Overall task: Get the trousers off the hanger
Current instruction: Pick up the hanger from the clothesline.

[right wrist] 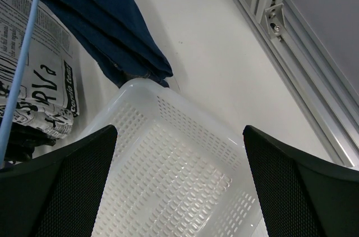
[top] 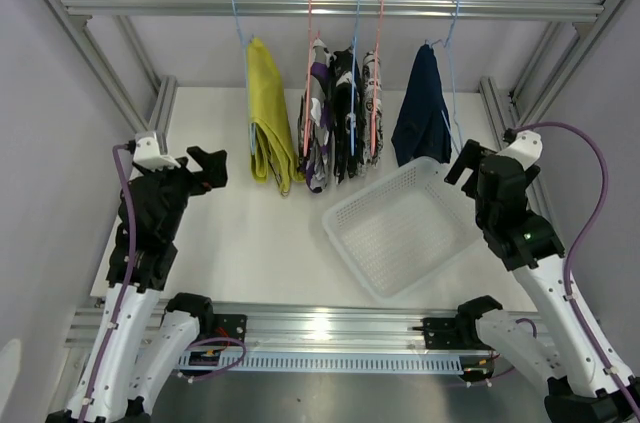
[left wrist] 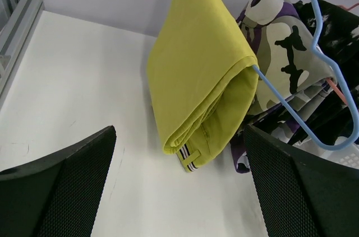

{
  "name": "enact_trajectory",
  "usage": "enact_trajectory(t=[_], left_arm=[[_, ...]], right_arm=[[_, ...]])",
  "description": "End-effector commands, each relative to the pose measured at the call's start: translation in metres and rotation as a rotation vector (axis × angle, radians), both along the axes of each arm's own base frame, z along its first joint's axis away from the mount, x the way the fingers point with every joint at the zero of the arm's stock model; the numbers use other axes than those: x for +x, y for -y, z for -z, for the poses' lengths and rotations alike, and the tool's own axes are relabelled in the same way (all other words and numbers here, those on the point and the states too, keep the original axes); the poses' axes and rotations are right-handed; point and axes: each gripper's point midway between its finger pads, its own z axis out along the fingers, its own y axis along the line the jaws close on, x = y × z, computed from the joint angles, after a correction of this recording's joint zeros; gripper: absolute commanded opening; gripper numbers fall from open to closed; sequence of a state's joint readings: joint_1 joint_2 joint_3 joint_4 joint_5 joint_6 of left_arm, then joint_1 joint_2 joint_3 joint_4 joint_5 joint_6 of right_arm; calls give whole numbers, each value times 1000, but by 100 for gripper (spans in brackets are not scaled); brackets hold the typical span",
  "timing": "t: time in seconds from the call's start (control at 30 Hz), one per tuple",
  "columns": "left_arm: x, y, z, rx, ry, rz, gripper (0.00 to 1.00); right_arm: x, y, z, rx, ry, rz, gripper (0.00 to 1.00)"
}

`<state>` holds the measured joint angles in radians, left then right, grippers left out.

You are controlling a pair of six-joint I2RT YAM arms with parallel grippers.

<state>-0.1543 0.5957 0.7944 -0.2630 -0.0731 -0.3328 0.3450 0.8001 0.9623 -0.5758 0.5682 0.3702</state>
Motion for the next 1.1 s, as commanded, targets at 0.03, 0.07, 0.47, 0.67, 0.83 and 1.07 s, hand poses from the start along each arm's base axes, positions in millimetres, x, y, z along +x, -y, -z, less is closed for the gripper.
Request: enact_trajectory(t=[0.03,0.07,0.47,0.67,0.83,1.07], left_arm=[[0,-1,-8,-18,34,-2,99],[-1,-1,-11,-13,42,3,99],[-8,11,-19,-43,81,69,99],[-10,-7,-22,-97,77,-45,99],[-12,5,-27,-96,98,25,99],[-9,3,-25,-90,83,9,99]], right_arm=[[-7,6,-15,22,73,65,100],[-10,9,-14,20,79,80,100],[-27,-8,-48,84,186,-67,99],[-43,10,-59,50,266,-28,99],[-28,4,-41,20,164,-22,99],[-10,-25,-42,41,153,-159,99]])
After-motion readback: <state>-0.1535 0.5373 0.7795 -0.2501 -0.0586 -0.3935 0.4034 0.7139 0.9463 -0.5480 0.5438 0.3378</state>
